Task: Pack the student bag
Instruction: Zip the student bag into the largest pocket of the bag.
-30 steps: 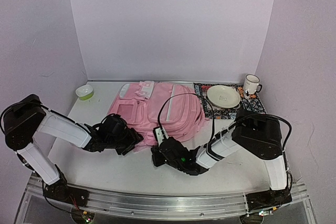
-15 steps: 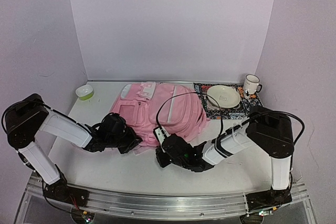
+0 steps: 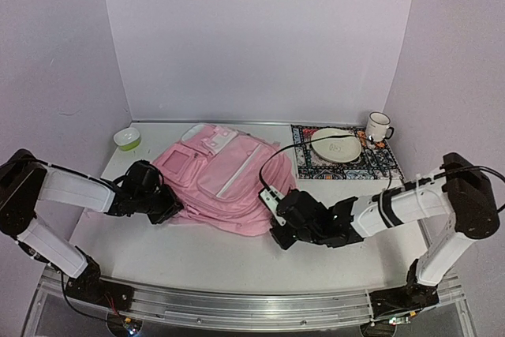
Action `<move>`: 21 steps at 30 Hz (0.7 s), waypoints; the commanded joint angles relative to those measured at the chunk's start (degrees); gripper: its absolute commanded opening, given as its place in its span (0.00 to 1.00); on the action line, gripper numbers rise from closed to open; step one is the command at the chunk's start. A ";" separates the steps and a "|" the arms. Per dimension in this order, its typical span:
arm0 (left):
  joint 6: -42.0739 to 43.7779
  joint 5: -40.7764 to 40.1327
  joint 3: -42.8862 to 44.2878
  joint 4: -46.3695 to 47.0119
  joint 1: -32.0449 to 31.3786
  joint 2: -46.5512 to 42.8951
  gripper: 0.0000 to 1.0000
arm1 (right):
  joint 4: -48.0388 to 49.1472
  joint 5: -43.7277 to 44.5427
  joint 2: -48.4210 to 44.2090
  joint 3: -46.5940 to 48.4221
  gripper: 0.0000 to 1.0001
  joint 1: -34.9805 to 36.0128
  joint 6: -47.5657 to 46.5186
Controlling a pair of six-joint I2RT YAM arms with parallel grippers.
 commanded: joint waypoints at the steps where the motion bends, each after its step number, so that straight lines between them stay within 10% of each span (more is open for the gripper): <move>1: 12.60 -12.44 4.49 -14.61 7.73 0.96 0.00 | -14.18 6.95 -8.13 -2.74 0.00 -1.72 -2.68; 10: 24.78 -6.81 22.71 -16.93 12.94 13.04 0.15 | -10.14 -8.12 -3.73 3.72 0.00 2.81 -0.89; 21: 16.36 -0.49 12.83 -18.54 7.27 -4.52 0.85 | -0.18 -15.02 16.88 24.83 0.00 8.03 3.73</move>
